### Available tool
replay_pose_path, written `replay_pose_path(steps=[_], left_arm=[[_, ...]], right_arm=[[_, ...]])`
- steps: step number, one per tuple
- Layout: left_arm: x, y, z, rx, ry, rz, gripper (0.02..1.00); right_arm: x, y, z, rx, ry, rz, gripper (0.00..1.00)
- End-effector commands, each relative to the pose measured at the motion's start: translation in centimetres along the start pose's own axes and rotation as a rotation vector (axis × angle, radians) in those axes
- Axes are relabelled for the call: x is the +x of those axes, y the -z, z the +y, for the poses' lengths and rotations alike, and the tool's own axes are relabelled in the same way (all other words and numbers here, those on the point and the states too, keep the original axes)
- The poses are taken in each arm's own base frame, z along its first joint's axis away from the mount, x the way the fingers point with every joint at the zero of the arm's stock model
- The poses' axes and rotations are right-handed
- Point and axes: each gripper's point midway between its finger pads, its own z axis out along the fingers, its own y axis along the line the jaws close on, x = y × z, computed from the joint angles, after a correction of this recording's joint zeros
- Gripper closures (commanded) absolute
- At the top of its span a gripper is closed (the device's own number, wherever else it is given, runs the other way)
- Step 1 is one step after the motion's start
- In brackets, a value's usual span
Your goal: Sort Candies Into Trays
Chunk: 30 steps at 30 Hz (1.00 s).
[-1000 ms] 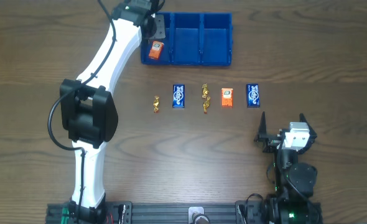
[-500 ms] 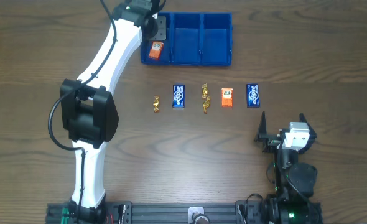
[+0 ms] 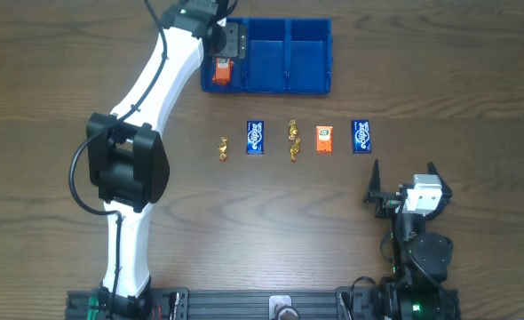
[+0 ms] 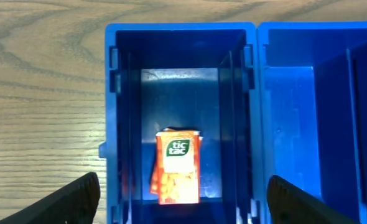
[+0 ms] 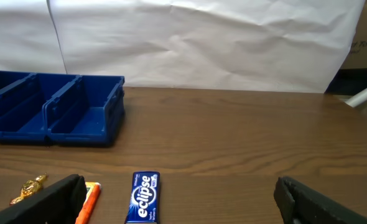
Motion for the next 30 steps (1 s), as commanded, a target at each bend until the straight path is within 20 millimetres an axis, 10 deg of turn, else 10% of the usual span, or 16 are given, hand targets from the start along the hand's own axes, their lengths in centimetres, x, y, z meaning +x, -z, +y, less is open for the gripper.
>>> replay_pose_path(steps=[1, 12, 18, 30], left_arm=[[-1.1, 7.2, -6.0, 0.060, 0.039, -0.101, 0.165], [12.8, 6.9, -23.2, 0.123, -0.016, 0.070, 0.211], [17.7, 2.2, -24.5, 0.095, 0.013, 0.202, 0.242], [19.6, -1.7, -23.8, 0.057, 0.033, 0.253, 0.281]], right_arm=[[0.1, 0.0, -0.1, 0.004, 0.014, 0.000, 0.003], [0.1, 0.0, -0.1, 0.003, 0.014, 0.001, 0.003], [0.1, 0.0, -0.1, 0.003, 0.014, 0.001, 0.003], [0.1, 0.0, -0.1, 0.003, 0.014, 0.001, 0.001]])
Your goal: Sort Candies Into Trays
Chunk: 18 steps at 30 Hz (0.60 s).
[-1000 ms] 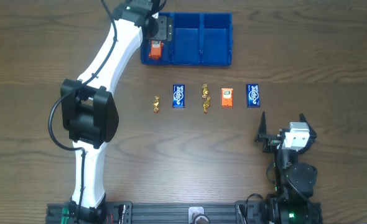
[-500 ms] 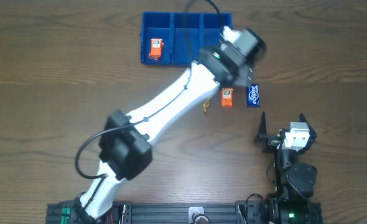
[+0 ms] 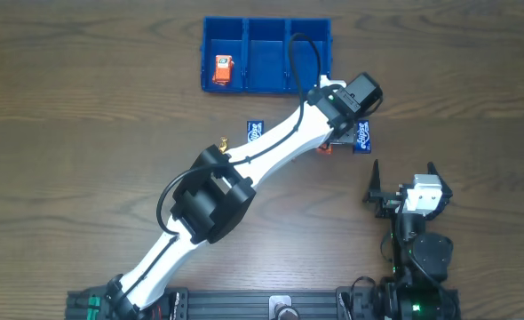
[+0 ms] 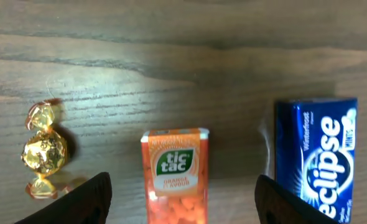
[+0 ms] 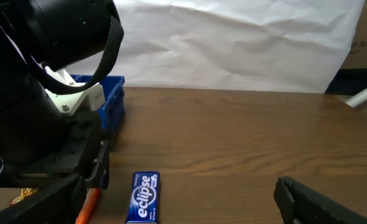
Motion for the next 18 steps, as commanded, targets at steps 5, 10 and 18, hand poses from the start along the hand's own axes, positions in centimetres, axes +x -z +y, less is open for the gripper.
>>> replay_pose_path(steps=[5, 10, 18], left_arm=[[1.0, -2.8, 0.9, -0.034, 0.023, 0.043, 0.308], [1.1, -3.1, 1.0, -0.039, 0.034, 0.047, 0.323], [1.4, -3.9, 1.3, -0.046, 0.039, 0.058, 0.369]], right_arm=[[0.1, 0.0, -0.1, 0.004, 0.014, 0.001, 0.001], [0.1, 0.0, -0.1, 0.003, 0.014, 0.001, 0.001], [0.1, 0.0, -0.1, 0.003, 0.014, 0.001, 0.003]])
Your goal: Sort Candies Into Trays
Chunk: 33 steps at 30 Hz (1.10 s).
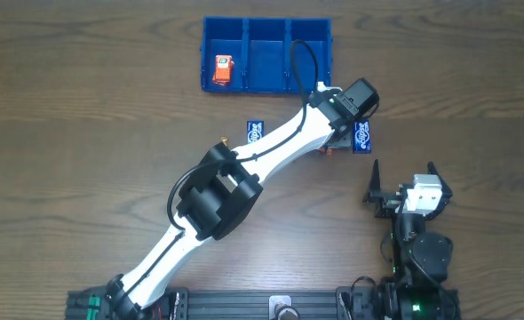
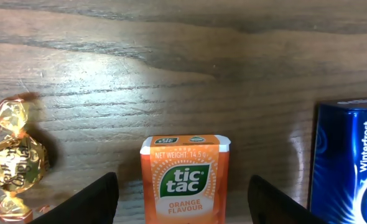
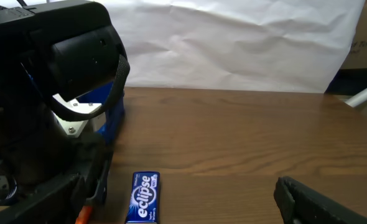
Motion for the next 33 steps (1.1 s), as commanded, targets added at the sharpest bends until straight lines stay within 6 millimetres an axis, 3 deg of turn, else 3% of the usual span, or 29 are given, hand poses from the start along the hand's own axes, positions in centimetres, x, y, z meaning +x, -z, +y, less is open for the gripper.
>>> replay_pose_path(steps=[1, 8, 13, 17, 19, 22, 24, 27, 30, 33], left_arm=[[0.2, -1.4, 0.6, -0.016, 0.021, 0.021, 0.391], [0.6, -2.6, 0.7, -0.017, 0.021, 0.037, 0.566], [0.0, -2.1, 0.2, 0.001, 0.023, 0.019, 0.691], [-2.3, 0.9, -0.7, 0.038, 0.014, -0.041, 0.720], [-5.2, 4.9, 0.4, 0.013, 0.041, -0.125, 0.739], [-9.3, 10.2, 2.7, 0.001, 0.050, -0.243, 0.750], [-12.7, 14.2, 5.4, 0.000, 0.070, -0.332, 0.755], [-16.2, 17.8, 10.1, -0.002, 0.123, -0.393, 0.768], [-18.7, 19.1, 15.0, -0.015, 0.155, -0.408, 0.770], [-19.5, 18.5, 18.6, -0.026, 0.178, -0.371, 0.776]], right_arm=[[0.1, 0.0, -0.1, 0.003, 0.014, 0.001, 0.001], [0.1, 0.0, -0.1, 0.003, 0.014, 0.001, 0.001], [0.1, 0.0, -0.1, 0.003, 0.014, 0.001, 0.003], [0.1, 0.0, -0.1, 0.003, 0.014, 0.001, 0.003], [0.1, 0.0, -0.1, 0.003, 0.014, 0.001, 0.003], [0.1, 0.0, -0.1, 0.003, 0.014, 0.001, 0.001], [0.1, 0.0, -0.1, 0.003, 0.014, 0.001, 0.001], [0.1, 0.0, -0.1, 0.003, 0.014, 0.001, 0.003], [0.1, 0.0, -0.1, 0.004, 0.014, 0.001, 0.003], [0.1, 0.0, -0.1, 0.003, 0.014, 0.001, 0.001]])
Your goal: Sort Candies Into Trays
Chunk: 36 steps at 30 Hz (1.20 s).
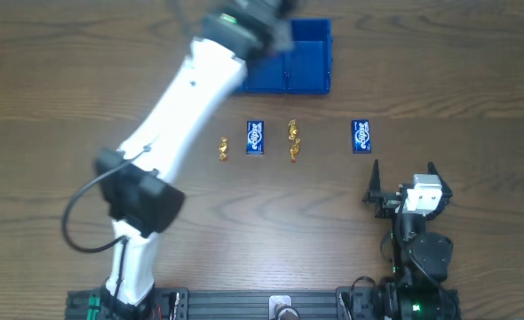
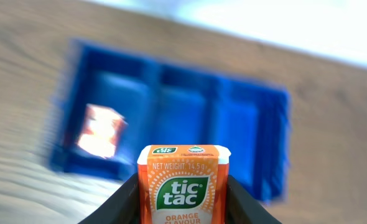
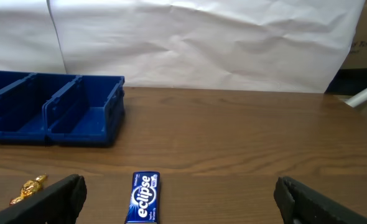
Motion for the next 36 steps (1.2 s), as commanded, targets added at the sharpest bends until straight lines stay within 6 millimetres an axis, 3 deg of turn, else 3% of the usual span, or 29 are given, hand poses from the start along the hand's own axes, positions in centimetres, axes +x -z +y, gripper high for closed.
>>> replay_pose_path(steps=[1, 6, 10, 15, 24, 36], left_arm=[[-1.5, -2.2, 5.5, -0.055, -0.024, 0.060, 0.779], [-1.2, -3.8, 7.3, -0.072, -0.053, 0.102, 0.779], [1.0, -7.8, 8.5, -0.114, -0.089, 0.176, 0.779], [2.8, -10.6, 9.6, -0.122, -0.120, 0.244, 0.781], [2.8, -11.8, 10.9, -0.104, -0.182, 0.266, 0.776], [2.2, -12.1, 10.0, -0.046, -0.214, 0.245, 0.715]], right_arm=[[0.1, 0.0, -0.1, 0.003, 0.014, 0.001, 0.001], [0.1, 0.0, -0.1, 0.003, 0.014, 0.000, 0.003], [0.1, 0.0, -0.1, 0.003, 0.014, 0.001, 0.001], [0.1, 0.0, -0.1, 0.003, 0.014, 0.001, 0.003], [0.1, 0.0, -0.1, 0.003, 0.014, 0.001, 0.001], [0.1, 0.0, -0.1, 0.003, 0.014, 0.001, 0.001]])
